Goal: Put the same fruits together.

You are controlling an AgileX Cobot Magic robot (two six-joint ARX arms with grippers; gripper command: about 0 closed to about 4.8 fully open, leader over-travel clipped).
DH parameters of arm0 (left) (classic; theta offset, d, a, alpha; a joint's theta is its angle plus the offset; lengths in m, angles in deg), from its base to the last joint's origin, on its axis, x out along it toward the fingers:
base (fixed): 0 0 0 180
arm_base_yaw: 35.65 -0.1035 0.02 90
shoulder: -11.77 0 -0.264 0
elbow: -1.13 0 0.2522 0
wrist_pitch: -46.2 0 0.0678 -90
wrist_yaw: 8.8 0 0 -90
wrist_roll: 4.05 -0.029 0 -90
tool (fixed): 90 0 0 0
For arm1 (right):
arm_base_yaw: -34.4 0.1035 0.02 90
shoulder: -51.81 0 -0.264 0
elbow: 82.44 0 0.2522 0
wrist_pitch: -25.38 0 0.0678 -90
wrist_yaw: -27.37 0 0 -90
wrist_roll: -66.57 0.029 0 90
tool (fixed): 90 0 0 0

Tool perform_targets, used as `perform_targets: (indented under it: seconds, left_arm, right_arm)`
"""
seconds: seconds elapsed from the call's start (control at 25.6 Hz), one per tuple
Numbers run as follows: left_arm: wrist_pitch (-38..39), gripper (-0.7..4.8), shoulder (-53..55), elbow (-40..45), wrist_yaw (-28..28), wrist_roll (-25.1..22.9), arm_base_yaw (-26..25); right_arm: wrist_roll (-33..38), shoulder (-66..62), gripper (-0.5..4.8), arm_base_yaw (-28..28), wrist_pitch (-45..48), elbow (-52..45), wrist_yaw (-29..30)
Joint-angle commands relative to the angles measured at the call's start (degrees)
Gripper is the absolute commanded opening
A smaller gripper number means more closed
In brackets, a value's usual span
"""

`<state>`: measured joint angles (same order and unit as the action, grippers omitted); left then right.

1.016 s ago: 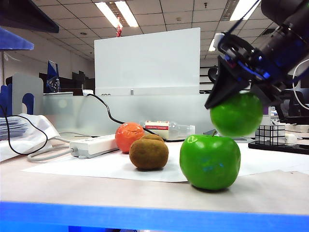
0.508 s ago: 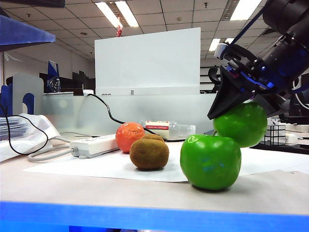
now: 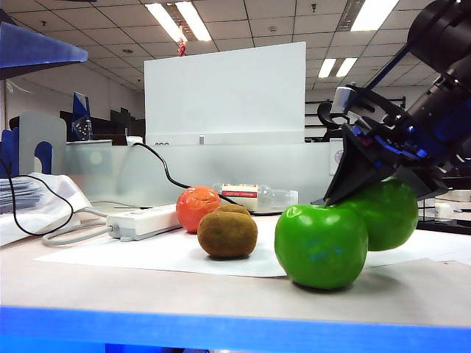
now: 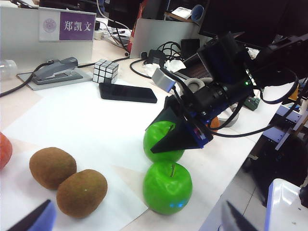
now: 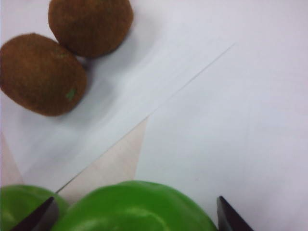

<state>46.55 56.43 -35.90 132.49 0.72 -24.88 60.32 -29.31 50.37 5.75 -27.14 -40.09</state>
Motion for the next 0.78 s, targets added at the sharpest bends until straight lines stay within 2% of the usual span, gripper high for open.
perform_targets:
  seconds: [0.04, 0.08, 0.12, 0.23, 0.78]
  left_arm:
    - [-0.39, 4.58, -0.04, -0.33, 0.44, 0.17, 0.02]
    - [-0.39, 4.58, -0.04, -0.33, 0.44, 0.17, 0.02]
    - [-0.39, 4.58, -0.04, -0.33, 0.44, 0.17, 0.02]
    - [-0.39, 4.58, -0.04, -0.33, 0.44, 0.17, 0.02]
    - [-0.42, 4.58, -0.04, -0.33, 0.46, 0.15, 0.02]
  right_arm:
    - [0.46, 0.37, 2.44, 0.07, 3.23, 0.17, 0.22]
    - [0.68, 0.37, 2.52, 0.07, 3.65, 0.17, 0.07]
    - [0.92, 0.37, 2.82, 0.07, 4.04, 0.17, -0.11]
    - [2.03, 0.37, 4.44, 0.07, 4.81, 0.17, -2.21]
    - [2.21, 0.39, 4.57, 0.04, 6.32, 0.20, -3.45]
